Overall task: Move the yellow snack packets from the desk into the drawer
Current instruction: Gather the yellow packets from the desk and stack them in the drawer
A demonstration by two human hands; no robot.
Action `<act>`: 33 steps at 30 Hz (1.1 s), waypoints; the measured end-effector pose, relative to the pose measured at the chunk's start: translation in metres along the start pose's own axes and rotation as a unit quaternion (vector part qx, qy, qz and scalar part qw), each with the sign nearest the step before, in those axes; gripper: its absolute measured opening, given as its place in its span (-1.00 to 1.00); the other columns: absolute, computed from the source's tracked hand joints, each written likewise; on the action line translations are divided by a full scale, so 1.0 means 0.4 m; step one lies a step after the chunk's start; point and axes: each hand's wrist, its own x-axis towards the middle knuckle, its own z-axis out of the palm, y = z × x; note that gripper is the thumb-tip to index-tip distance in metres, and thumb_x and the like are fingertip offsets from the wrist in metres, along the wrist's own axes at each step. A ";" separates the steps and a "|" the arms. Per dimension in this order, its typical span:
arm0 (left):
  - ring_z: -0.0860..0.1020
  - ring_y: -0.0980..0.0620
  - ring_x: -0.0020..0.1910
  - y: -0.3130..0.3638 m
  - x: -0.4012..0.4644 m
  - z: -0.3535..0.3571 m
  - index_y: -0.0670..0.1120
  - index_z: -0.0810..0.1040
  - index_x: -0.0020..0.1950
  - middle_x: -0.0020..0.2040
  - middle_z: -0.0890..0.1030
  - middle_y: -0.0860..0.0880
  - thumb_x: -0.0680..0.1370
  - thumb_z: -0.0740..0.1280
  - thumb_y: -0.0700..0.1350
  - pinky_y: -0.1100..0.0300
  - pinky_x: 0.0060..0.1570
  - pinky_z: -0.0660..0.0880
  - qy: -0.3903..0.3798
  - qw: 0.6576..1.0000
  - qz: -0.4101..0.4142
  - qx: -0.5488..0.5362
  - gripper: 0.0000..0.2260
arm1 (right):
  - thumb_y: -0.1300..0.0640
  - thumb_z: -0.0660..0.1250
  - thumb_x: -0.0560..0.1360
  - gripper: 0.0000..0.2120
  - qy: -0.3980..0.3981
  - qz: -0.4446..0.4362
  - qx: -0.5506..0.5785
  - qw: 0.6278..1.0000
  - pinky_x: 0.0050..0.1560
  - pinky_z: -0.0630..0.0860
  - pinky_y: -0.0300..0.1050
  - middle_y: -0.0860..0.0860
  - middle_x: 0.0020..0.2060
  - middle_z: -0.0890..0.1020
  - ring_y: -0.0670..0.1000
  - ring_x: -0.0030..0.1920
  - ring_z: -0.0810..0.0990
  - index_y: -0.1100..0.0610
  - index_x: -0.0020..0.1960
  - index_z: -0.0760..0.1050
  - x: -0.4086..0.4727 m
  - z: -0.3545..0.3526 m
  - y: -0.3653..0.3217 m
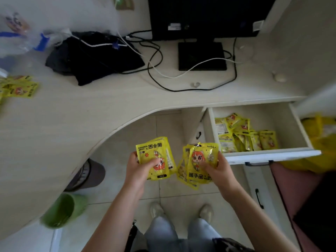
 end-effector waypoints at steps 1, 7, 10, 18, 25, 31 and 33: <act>0.70 -0.06 -0.18 -0.005 -0.008 0.045 -0.12 0.53 0.05 -0.10 0.71 -0.09 0.24 0.60 -0.28 0.07 -0.29 0.59 -0.007 1.000 0.001 0.004 -0.55 | 0.26 0.42 0.46 -0.70 0.011 0.000 0.005 1.000 0.04 0.62 0.17 0.10 -0.01 0.68 0.10 0.00 0.68 0.10 0.16 0.49 -0.003 -0.045 0.004; 0.70 -0.07 -0.22 -0.054 -0.076 0.333 -0.11 0.52 0.02 -0.12 0.71 -0.09 0.23 0.61 -0.28 0.07 -0.36 0.58 -0.039 0.999 -0.016 0.020 -0.56 | 0.22 0.46 0.43 -0.69 0.067 -0.001 0.038 0.997 -0.01 0.64 0.06 0.03 -0.03 0.69 0.04 -0.01 0.68 0.01 0.13 0.51 0.004 -0.330 0.040; 0.70 -0.06 -0.21 -0.086 -0.096 0.462 -0.13 0.50 0.06 -0.09 0.71 -0.12 0.24 0.60 -0.27 0.03 -0.30 0.60 -0.047 0.998 -0.024 0.022 -0.53 | 0.21 0.48 0.41 -0.70 0.086 -0.002 0.046 0.995 -0.13 0.64 -0.12 -0.03 -0.07 0.71 -0.01 -0.04 0.69 -0.03 0.08 0.52 0.021 -0.450 0.053; 0.68 -0.14 -0.06 -0.107 -0.086 0.721 -0.11 0.48 0.13 -0.01 0.69 -0.13 0.25 0.60 -0.26 -0.14 -0.06 0.63 -0.055 0.997 -0.032 0.054 -0.48 | 0.22 0.49 0.40 -0.68 0.137 -0.001 0.037 0.990 -0.02 0.63 0.09 0.01 -0.06 0.70 0.02 -0.04 0.68 0.00 0.09 0.51 0.098 -0.685 0.040; 0.62 -0.10 0.13 -0.084 0.012 0.926 -0.09 0.52 0.23 0.17 0.64 -0.12 0.30 0.58 -0.19 -0.12 0.20 0.52 -0.081 0.990 -0.030 0.108 -0.47 | 0.22 0.47 0.42 -0.64 0.178 0.003 -0.009 0.984 0.03 0.59 0.26 0.10 0.01 0.65 0.12 0.03 0.64 0.11 0.17 0.45 0.259 -0.815 -0.001; 0.43 -0.14 0.38 -0.084 0.138 1.099 -0.09 0.32 0.47 0.43 0.43 -0.08 0.31 0.59 -0.10 -0.15 0.37 0.37 -0.102 0.980 -0.067 0.159 -0.20 | 0.18 0.42 0.46 -0.67 0.194 0.014 -0.089 0.977 -0.02 0.61 0.15 0.09 0.03 0.62 0.11 0.03 0.62 0.06 0.17 0.40 0.438 -0.875 -0.020; 0.44 -0.12 0.36 -0.092 0.175 1.146 -0.10 0.32 0.47 0.43 0.43 -0.09 0.32 0.59 -0.10 -0.08 0.35 0.38 -0.095 0.976 -0.073 0.181 -0.21 | 0.16 0.42 0.46 -0.67 0.184 0.027 -0.115 0.976 -0.09 0.63 0.08 0.07 0.01 0.61 0.08 0.00 0.63 0.06 0.16 0.40 0.495 -0.897 -0.014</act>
